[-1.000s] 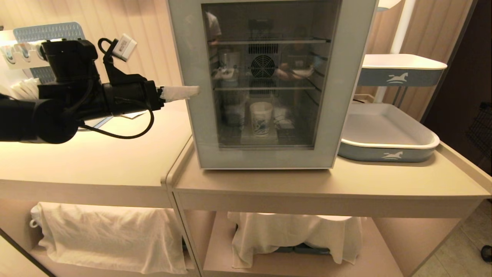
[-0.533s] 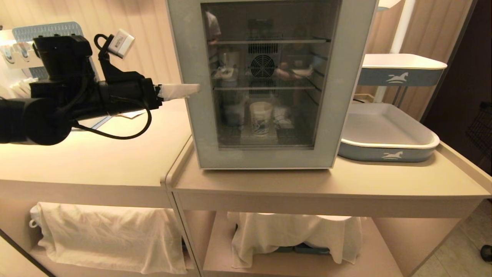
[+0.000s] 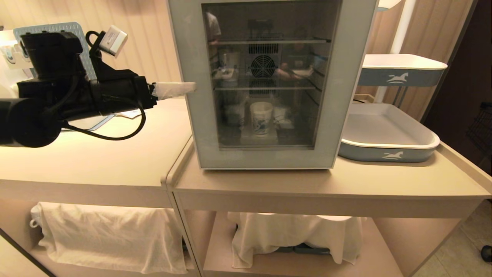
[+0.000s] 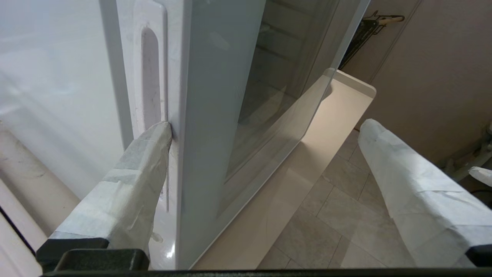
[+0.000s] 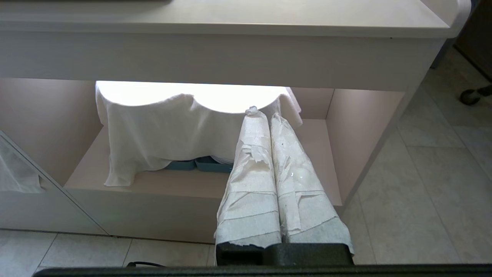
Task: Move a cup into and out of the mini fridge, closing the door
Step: Open the freezer door
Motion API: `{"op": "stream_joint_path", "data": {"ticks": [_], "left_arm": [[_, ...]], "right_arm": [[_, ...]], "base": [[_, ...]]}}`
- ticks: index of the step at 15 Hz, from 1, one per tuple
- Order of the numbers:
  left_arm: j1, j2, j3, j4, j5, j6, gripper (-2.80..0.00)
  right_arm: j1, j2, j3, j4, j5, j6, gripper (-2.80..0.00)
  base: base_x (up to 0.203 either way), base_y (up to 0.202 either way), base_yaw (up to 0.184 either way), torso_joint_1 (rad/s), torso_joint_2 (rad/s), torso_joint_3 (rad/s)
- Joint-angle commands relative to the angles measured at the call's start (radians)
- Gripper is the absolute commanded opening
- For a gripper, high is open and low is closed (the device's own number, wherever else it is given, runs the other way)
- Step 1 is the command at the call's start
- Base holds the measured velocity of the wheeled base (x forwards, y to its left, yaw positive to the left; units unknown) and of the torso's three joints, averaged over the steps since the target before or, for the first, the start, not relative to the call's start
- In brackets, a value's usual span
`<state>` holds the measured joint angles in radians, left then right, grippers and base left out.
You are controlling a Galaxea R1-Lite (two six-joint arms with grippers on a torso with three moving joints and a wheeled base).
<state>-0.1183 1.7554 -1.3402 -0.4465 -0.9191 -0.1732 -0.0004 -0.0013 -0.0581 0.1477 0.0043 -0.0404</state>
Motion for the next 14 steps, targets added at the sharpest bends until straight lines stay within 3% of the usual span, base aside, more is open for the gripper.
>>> {"op": "stream_joint_path", "data": {"ticks": [1,8,14], "left_arm": [[0.0,-0.02,0.022,-0.003,-0.007,-0.002,0.0],[-0.008,-0.068,0.079,-0.004,-0.008,-0.01,0.0],[0.02,-0.056,0.076,-0.014,-0.009,0.022,0.0]], "right_arm": [[0.001,0.0,0.0,0.001,0.0,-0.001,-2.8],[0.001,0.0,0.0,0.001,0.0,-0.001,-2.8],[0.0,0.0,0.0,0.001,0.0,-0.001,-2.8]], "base": [[0.0,0.0,0.0,0.0,0.0,0.0],[0.0,0.0,0.0,0.0,0.0,0.0],[0.0,0.0,0.0,0.0,0.0,0.0]]}}
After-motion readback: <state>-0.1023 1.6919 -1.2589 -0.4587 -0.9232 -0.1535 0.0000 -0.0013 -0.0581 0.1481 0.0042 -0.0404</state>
